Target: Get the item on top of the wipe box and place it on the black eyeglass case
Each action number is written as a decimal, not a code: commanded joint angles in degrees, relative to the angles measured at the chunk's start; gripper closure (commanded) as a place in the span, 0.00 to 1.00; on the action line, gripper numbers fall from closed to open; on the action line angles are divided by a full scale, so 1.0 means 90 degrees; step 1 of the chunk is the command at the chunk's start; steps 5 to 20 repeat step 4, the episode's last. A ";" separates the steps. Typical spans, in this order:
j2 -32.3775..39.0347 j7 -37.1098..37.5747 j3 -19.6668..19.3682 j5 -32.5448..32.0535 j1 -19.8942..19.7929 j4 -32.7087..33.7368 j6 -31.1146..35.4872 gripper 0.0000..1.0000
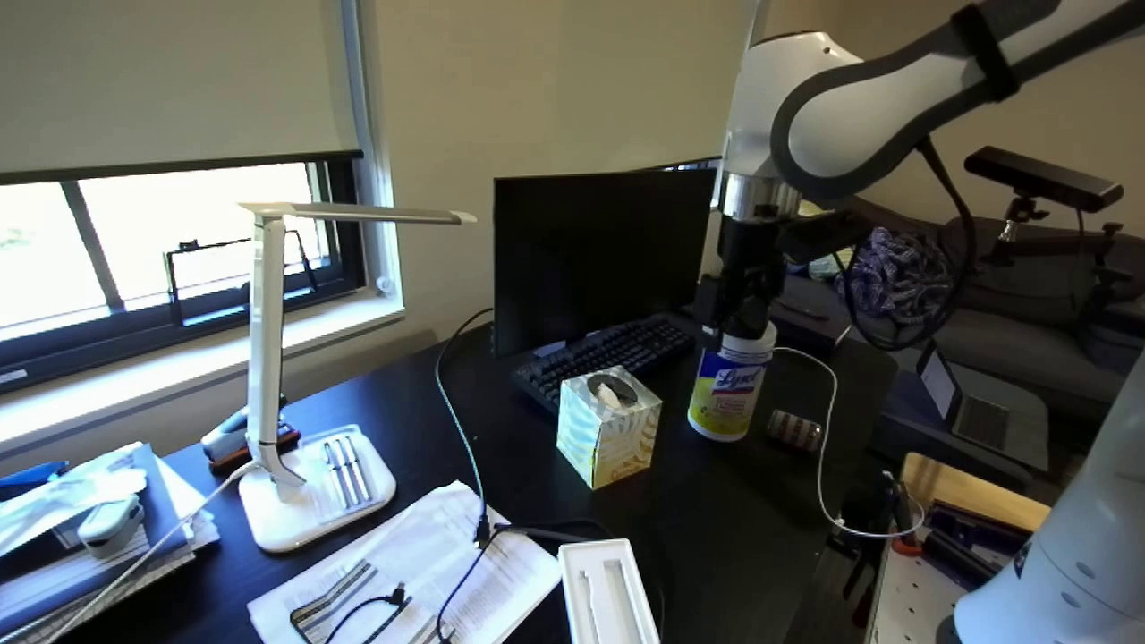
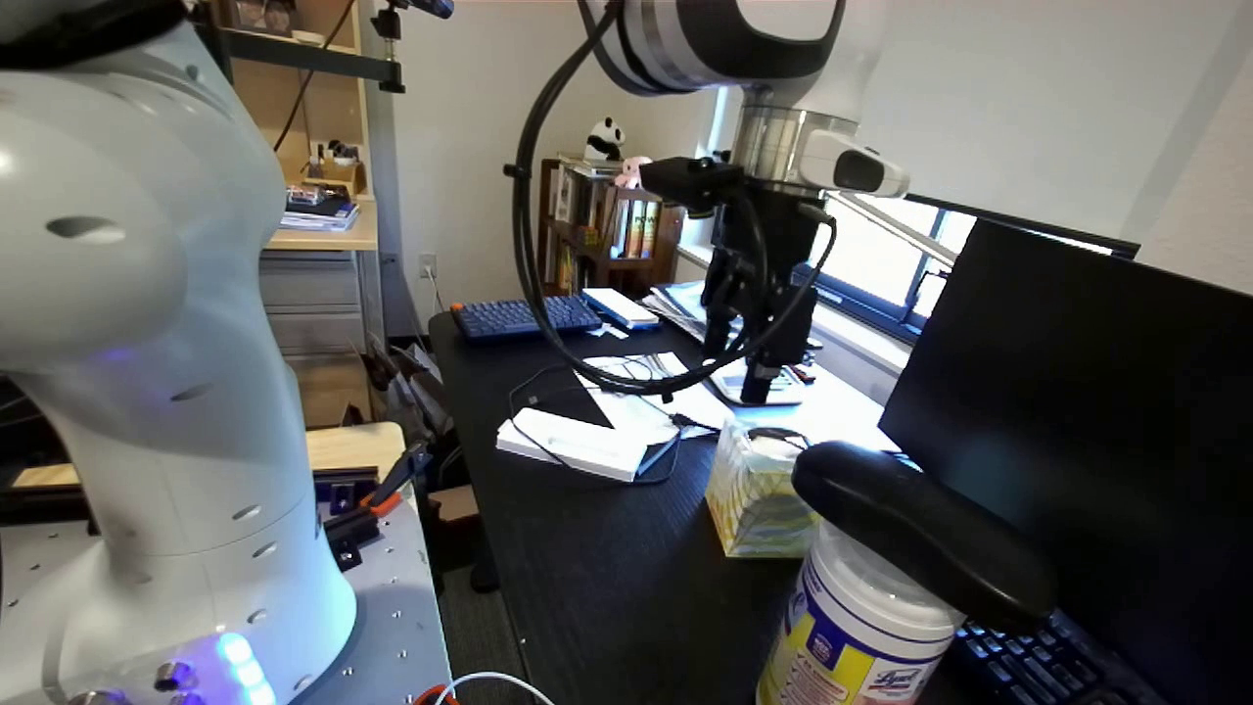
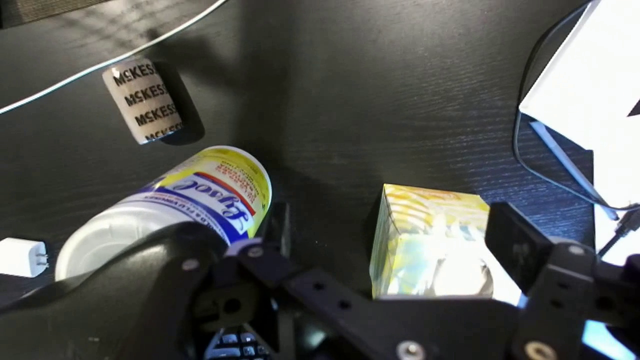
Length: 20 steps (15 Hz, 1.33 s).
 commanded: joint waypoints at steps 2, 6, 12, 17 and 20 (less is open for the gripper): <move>-0.0119 0.0137 0.0115 0.0034 0.0003 -0.0216 0.0002 0.00; -0.0191 0.0222 0.0159 0.0058 0.0036 -0.0327 0.0004 0.00; -0.0191 0.0222 0.0159 0.0058 0.0036 -0.0327 0.0004 0.00; -0.0191 0.0222 0.0159 0.0058 0.0036 -0.0327 0.0004 0.00; -0.0191 0.0222 0.0159 0.0058 0.0036 -0.0327 0.0004 0.00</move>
